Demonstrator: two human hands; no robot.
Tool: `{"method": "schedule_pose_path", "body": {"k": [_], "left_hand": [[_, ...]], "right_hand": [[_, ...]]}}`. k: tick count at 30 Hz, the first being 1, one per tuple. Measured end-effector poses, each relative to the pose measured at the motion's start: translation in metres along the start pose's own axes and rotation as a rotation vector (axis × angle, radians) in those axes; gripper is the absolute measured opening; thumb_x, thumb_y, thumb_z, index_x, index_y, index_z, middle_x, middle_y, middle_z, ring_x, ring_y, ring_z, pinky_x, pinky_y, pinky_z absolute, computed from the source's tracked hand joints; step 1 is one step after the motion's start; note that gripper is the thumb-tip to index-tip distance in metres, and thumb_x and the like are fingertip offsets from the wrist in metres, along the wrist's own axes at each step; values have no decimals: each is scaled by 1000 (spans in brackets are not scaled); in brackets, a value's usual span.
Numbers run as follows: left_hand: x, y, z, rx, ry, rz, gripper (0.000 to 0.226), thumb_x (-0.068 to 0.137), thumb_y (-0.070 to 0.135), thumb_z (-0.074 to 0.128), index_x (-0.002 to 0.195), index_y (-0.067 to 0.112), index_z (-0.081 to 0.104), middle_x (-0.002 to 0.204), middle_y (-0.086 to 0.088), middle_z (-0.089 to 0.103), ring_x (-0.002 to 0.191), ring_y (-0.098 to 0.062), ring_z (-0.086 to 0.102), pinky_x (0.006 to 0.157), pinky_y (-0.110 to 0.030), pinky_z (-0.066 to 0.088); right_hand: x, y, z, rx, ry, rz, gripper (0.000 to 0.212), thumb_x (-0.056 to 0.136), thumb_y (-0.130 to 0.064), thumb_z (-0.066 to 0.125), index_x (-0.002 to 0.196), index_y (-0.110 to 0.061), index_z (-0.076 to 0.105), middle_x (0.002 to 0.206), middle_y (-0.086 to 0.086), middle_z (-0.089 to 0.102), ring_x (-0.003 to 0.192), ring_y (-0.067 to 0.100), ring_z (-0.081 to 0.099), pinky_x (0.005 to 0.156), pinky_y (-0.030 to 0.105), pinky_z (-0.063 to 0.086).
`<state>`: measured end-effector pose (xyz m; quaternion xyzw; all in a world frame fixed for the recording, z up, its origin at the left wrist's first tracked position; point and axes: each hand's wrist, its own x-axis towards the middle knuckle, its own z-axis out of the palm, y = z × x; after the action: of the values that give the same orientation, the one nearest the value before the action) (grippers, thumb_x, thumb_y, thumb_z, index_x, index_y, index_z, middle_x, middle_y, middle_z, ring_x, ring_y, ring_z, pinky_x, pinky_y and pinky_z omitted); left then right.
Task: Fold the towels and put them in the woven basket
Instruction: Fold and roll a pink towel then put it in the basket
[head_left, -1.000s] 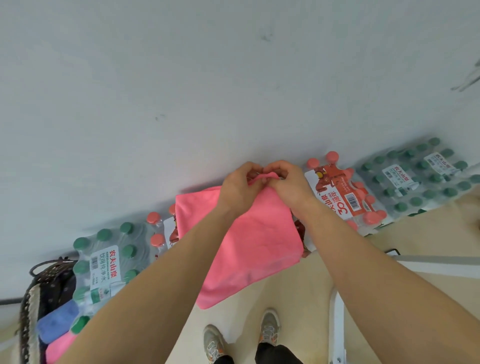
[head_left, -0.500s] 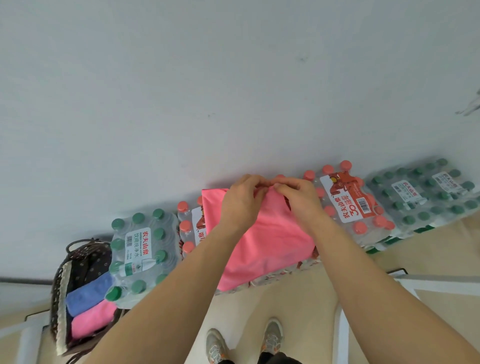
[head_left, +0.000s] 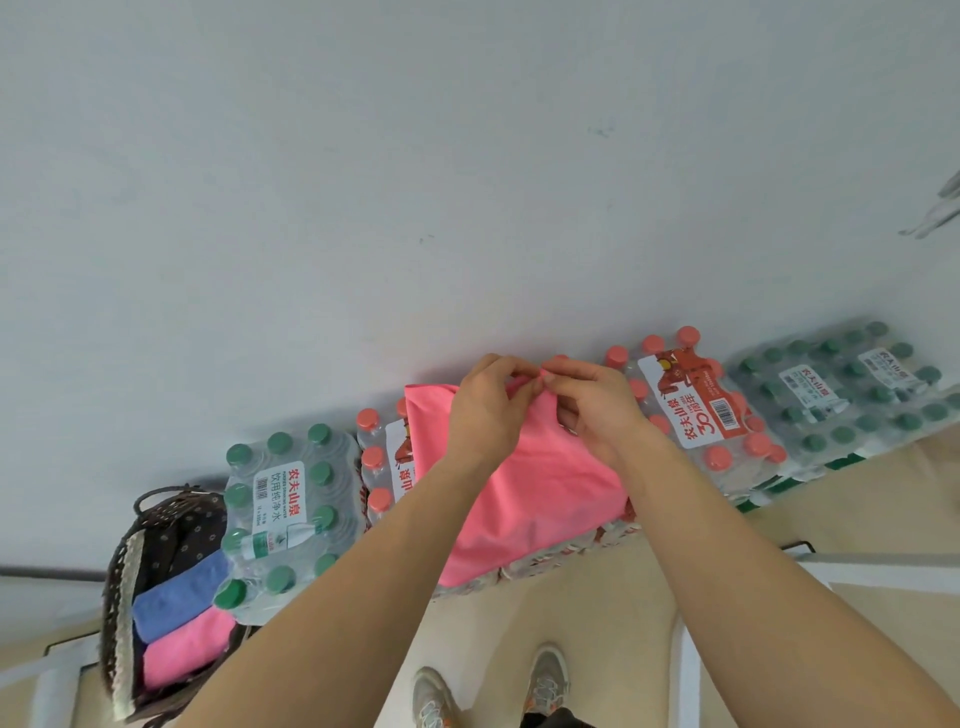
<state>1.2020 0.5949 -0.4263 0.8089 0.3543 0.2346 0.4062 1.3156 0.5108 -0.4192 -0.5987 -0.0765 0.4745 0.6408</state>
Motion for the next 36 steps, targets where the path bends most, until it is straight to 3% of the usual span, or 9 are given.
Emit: {"method": "schedule_pose_path", "body": {"k": [3,6,10,16,21,27,36], "left_hand": [[2,-1,1,-18,-14,-21,11,85,20,72,96,24,72,98,6,63,87,-6,62,83,-33,53],[3,-3,2,8,-24,0,13,84,20,72,96,25,71,97,8,63,88,-9,62,82,-35,54],[3,-1,2,91,-14,47,8,84,23,71,90,29,69,91,14,62,81,-1,55,71,-27,48],[1,0,4,31,-30,19,9,86,21,70,87,28,63,88,12,68,82,-3,62,73,-27,52],[3,2,4,-67,-9,-38,7,88,22,68,89,23,62,85,14,68,85,-2,64,79,-27,53],[7,8,5,-163,0,-76,7,88,19,69,90,19,62,84,12,68,84,-2,65,82,-31,55],[5,13,9,-171,3,-49,7,88,15,67,90,19,62,85,10,68,81,-8,65,79,-32,55]], "right_hand": [[-1,-5,-3,40,-40,53,19,93,3,58,92,-10,72,78,8,74,66,17,70,55,23,52],[0,-8,-3,44,-58,76,17,91,4,60,93,-9,71,79,9,74,65,17,70,56,25,53],[5,-11,-4,29,-70,106,20,87,7,58,96,-5,72,87,14,74,74,22,70,71,32,57],[7,-20,-5,47,-131,176,23,89,8,51,92,-2,71,87,15,74,74,21,71,63,29,57],[7,-21,-11,-26,-130,57,16,88,5,64,96,-8,72,85,7,75,76,18,71,71,29,58],[5,-29,-14,-178,-108,-73,21,88,2,67,103,-11,72,90,2,72,73,10,68,57,23,53],[1,-34,-19,-244,-152,-100,17,89,4,61,94,-7,72,77,4,69,67,12,66,52,21,50]]}}
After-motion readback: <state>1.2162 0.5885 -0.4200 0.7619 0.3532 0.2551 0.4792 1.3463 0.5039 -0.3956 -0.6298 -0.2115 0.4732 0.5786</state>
